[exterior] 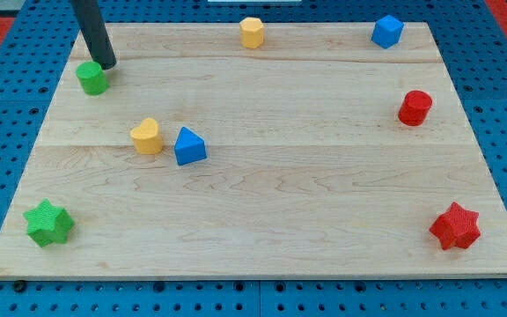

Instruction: Slide the green circle a bit down

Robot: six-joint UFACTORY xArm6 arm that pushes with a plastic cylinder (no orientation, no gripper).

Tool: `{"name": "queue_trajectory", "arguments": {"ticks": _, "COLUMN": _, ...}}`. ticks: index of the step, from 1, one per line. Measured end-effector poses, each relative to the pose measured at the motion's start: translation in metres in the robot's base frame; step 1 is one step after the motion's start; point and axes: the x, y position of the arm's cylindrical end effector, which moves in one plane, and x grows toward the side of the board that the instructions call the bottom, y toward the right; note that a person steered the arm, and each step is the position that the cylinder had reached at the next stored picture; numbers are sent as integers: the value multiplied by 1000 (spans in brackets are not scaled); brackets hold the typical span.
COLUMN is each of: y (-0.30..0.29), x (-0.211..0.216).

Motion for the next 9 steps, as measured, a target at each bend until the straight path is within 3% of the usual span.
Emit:
{"name": "queue_trajectory", "arguments": {"ticks": 2, "y": 0, "x": 33}}
{"name": "queue_trajectory", "arguments": {"ticks": 4, "y": -14, "x": 13}}
{"name": "queue_trajectory", "arguments": {"ticks": 9, "y": -33, "x": 45}}
